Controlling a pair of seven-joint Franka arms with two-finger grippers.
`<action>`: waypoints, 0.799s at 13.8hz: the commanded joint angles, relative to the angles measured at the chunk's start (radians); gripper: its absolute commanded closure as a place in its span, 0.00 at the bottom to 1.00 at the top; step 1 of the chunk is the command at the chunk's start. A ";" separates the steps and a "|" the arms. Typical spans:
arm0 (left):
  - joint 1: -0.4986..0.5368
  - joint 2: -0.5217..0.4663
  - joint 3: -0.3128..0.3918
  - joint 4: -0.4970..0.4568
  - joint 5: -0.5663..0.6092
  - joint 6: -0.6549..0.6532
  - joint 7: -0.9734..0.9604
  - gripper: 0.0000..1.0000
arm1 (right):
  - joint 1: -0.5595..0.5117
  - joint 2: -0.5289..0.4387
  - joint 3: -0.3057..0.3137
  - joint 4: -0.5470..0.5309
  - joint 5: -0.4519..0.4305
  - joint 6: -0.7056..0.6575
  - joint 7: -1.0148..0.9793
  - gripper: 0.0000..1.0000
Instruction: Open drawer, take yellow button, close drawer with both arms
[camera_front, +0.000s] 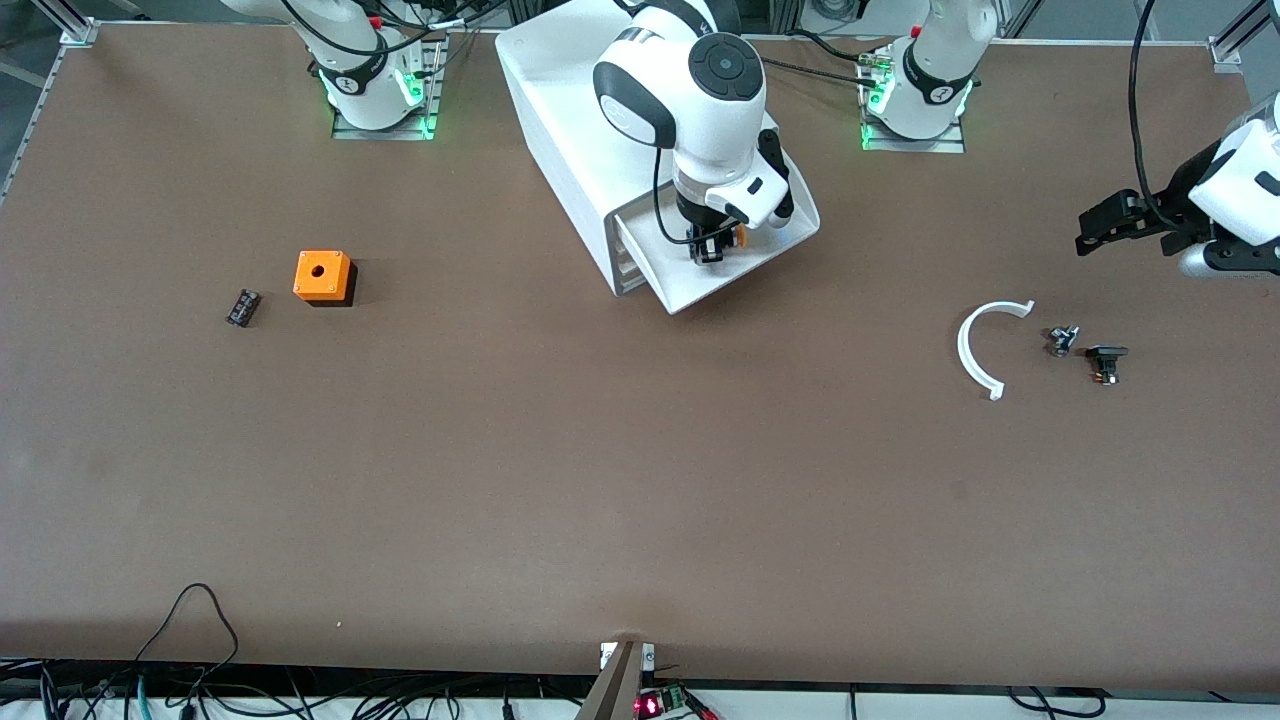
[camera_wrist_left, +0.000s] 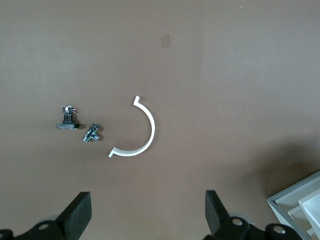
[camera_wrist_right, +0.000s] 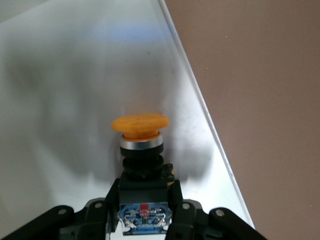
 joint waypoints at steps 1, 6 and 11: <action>0.002 0.001 -0.005 0.009 -0.017 -0.009 0.003 0.00 | 0.001 0.002 0.012 0.022 -0.018 -0.017 -0.001 0.80; -0.007 0.008 -0.004 0.026 -0.009 0.007 0.008 0.00 | -0.009 -0.070 0.009 0.021 -0.047 -0.020 0.152 0.89; -0.004 0.019 -0.030 0.052 -0.013 -0.007 -0.001 0.00 | -0.097 -0.136 -0.026 -0.016 -0.133 -0.005 0.481 0.89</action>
